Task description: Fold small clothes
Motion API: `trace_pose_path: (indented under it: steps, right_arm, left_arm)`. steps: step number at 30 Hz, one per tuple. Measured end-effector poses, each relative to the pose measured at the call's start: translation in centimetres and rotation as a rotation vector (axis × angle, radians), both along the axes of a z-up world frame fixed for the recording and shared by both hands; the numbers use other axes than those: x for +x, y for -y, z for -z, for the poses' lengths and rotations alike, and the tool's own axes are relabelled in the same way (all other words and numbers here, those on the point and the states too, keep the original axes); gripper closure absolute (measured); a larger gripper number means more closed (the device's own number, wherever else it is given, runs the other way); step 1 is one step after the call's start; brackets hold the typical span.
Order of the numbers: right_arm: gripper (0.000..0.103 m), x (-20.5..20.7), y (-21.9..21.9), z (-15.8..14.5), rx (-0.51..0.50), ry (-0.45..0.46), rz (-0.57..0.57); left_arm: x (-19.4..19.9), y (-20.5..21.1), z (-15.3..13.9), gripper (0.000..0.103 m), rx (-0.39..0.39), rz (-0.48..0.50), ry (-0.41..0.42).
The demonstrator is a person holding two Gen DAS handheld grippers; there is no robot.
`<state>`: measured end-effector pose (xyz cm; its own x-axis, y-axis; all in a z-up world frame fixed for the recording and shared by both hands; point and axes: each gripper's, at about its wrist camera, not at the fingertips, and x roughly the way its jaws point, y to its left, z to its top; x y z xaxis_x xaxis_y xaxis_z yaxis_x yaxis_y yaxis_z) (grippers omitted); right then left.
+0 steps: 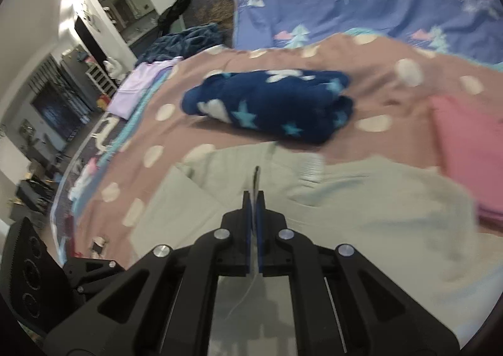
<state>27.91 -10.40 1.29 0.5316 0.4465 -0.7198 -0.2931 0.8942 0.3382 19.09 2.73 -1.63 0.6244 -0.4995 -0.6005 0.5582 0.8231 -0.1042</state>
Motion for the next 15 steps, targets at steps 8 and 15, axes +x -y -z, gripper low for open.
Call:
trace_pose_path:
  steps: [8,15]
  right_arm:
    - [0.100,-3.2,9.2,2.0,-0.052,-0.033,0.118]
    - [0.100,-3.2,14.2,6.0,-0.001,-0.079,0.192]
  left_arm:
    - [-1.5,8.6,1.7,0.102,0.033,0.152,-0.033]
    - [-0.9,11.9,4.3,0.101,0.104,0.157,-0.057]
